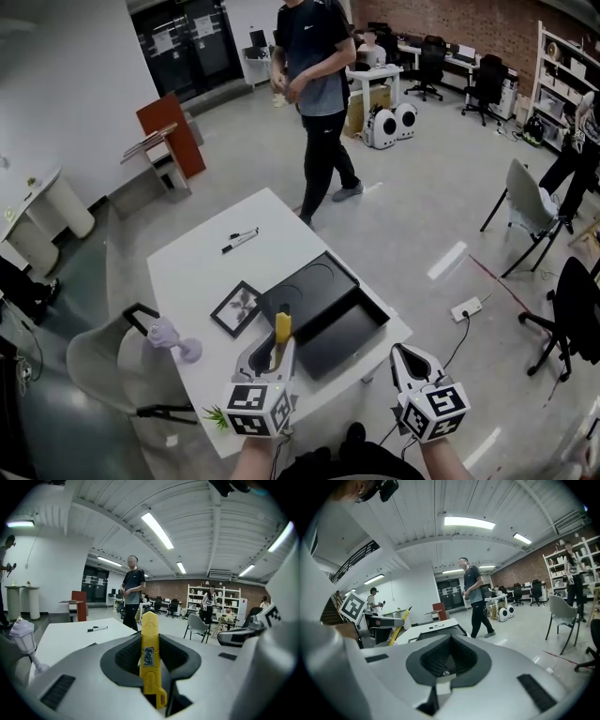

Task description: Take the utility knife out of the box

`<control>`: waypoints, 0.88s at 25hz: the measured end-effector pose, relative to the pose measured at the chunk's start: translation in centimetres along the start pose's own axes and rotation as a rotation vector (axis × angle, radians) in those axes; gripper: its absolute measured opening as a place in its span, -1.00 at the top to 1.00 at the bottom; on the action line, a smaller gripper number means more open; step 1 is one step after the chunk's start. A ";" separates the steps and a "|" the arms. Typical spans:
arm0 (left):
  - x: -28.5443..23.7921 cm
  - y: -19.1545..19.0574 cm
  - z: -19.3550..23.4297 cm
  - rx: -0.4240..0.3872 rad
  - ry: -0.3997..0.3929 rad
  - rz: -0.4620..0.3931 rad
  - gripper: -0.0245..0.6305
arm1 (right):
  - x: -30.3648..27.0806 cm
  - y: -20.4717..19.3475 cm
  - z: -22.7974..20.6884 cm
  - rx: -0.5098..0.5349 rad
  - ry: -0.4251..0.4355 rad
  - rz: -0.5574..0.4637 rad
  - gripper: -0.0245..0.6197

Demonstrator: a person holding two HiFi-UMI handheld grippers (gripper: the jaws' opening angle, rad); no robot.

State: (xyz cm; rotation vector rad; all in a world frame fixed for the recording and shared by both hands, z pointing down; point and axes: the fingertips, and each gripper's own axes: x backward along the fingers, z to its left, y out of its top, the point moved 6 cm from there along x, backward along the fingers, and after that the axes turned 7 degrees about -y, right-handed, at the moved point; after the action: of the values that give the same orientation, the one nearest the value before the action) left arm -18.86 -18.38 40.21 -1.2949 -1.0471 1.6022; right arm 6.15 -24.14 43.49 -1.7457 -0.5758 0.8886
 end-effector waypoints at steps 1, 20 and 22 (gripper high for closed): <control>0.3 -0.1 0.2 0.006 0.008 -0.008 0.58 | 0.0 0.1 0.1 0.002 0.003 0.000 0.92; 1.8 -0.3 1.2 0.058 0.027 -0.053 0.58 | -0.6 0.5 1.5 0.051 0.052 -0.003 0.92; 1.8 -0.6 1.2 0.072 0.026 -0.050 0.58 | -0.6 0.3 1.6 0.051 0.055 0.002 0.92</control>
State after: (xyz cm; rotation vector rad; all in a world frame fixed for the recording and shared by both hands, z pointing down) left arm -20.24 -16.60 40.40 -1.2289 -0.9903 1.5674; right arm 4.52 -23.76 43.10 -1.7192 -0.5110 0.8467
